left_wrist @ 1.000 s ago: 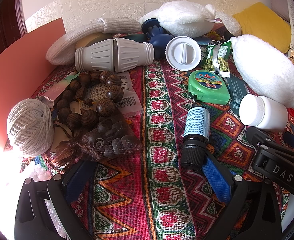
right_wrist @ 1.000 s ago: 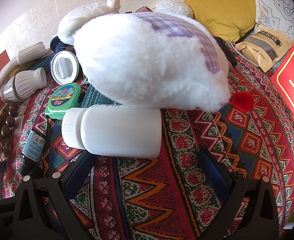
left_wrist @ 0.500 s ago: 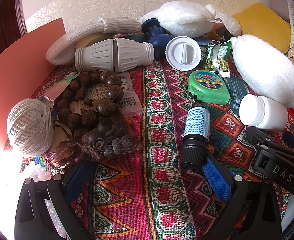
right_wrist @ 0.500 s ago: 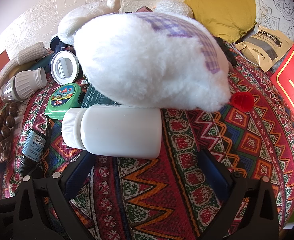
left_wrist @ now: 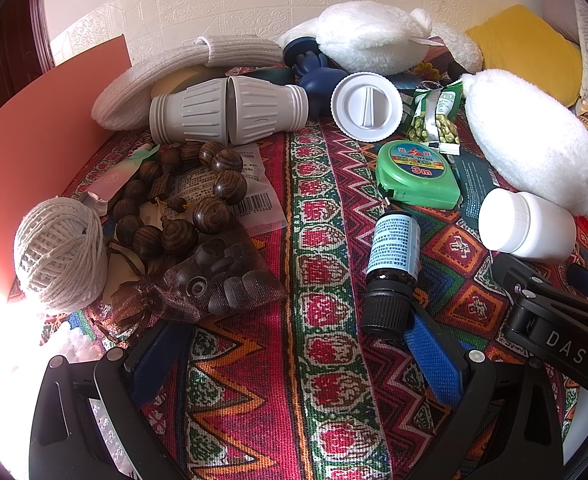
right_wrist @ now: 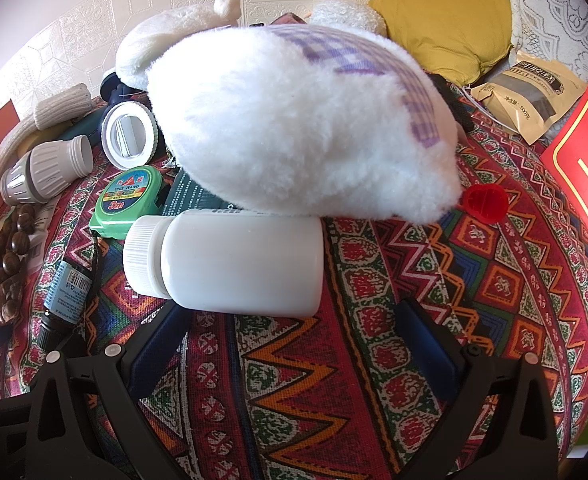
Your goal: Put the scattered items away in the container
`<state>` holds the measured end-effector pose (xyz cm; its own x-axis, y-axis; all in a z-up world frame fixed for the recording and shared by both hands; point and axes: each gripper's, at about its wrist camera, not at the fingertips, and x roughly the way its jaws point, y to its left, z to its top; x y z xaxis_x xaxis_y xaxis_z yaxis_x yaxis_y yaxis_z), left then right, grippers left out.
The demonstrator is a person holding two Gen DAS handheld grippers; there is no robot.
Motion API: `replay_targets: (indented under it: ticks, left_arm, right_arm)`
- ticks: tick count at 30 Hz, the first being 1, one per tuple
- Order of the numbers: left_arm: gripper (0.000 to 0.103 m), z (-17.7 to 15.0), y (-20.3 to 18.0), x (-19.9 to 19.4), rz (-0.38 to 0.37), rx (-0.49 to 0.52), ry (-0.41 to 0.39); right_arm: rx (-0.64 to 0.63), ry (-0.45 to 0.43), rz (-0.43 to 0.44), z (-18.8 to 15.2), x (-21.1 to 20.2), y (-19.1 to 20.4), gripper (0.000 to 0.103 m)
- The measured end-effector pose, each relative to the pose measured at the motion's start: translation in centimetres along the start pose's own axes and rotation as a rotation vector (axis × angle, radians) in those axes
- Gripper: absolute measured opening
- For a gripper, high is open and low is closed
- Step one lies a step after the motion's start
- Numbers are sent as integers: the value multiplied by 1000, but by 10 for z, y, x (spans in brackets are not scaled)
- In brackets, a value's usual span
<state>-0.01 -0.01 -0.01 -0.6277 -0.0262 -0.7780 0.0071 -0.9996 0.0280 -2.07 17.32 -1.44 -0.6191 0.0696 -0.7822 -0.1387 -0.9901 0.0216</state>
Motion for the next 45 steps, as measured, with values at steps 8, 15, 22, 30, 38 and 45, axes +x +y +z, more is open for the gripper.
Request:
replay_targets:
  ticks: [8, 15, 22, 30, 38, 45]
  left_arm:
    - [103, 0, 0, 0, 0, 0, 0]
    - [103, 0, 0, 0, 0, -1, 0]
    - [103, 0, 0, 0, 1, -1, 0]
    - [103, 0, 0, 0, 1, -1, 0]
    - [103, 0, 0, 0, 2, -1, 0]
    - [103, 1, 3, -1, -15, 1, 16]
  right_arm:
    - [0, 0, 0, 0, 0, 0, 102]
    - [0, 0, 0, 0, 0, 0, 102]
    - [0, 0, 0, 0, 0, 0, 102]
    - [0, 0, 0, 0, 0, 0, 102]
    - [0, 0, 0, 0, 0, 0, 102]
    - [3, -2, 3, 0, 2, 0, 102]
